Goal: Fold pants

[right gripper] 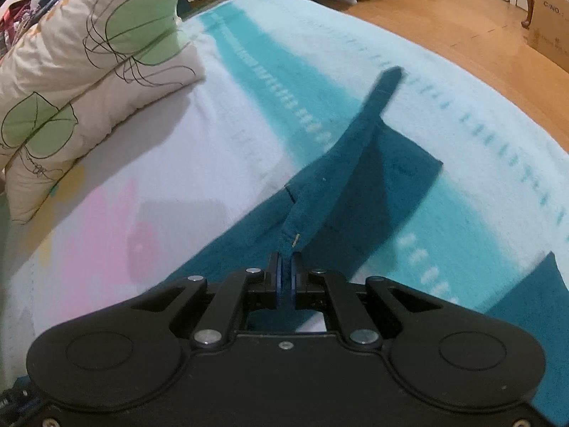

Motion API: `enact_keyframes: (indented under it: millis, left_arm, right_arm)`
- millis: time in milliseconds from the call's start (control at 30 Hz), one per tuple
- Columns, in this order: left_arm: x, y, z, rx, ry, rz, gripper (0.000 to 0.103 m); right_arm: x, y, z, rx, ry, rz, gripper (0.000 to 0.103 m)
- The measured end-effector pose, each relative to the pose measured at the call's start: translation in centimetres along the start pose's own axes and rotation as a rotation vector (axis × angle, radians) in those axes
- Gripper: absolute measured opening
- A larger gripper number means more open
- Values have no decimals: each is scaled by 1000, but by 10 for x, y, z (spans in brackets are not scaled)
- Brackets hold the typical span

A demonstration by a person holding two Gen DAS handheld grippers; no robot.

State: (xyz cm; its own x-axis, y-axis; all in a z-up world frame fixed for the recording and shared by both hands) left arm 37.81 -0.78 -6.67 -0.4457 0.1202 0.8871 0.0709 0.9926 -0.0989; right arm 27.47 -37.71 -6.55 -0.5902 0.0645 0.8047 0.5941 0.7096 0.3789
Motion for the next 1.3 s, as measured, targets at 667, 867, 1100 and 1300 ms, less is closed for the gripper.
enact_keyframes:
  millis: [667,867,1100,1300]
  left_arm:
    - [-15,36,4,253,-16,58,53]
    - [-8,36,18,293,-29,93,53]
    - [-29,36,7,389,1,97,52]
    - [-29,43,-14,395,-56,32,11]
  right_arm:
    - [7,3,-15,7,-23,-24,9]
    - [12,8,-19,14,-29,-36,9]
    - [18,5,-15,20,-21,-36,9]
    - [25,-2,-4,12,-2,-41,9]
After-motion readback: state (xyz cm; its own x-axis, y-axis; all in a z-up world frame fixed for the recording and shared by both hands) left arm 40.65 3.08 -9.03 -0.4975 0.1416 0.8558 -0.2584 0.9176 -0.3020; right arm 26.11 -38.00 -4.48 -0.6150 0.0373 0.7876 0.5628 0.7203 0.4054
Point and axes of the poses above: each gripper's, at about its wrist camera, not at the fingertips, and x roughly against the way its jaws point, y to its left, z to its underside, the point moved 4 cm from there along -x, roughly the way its jaws point, and after that the axes turned 7 degrees about -z, right-handed, at the moved point
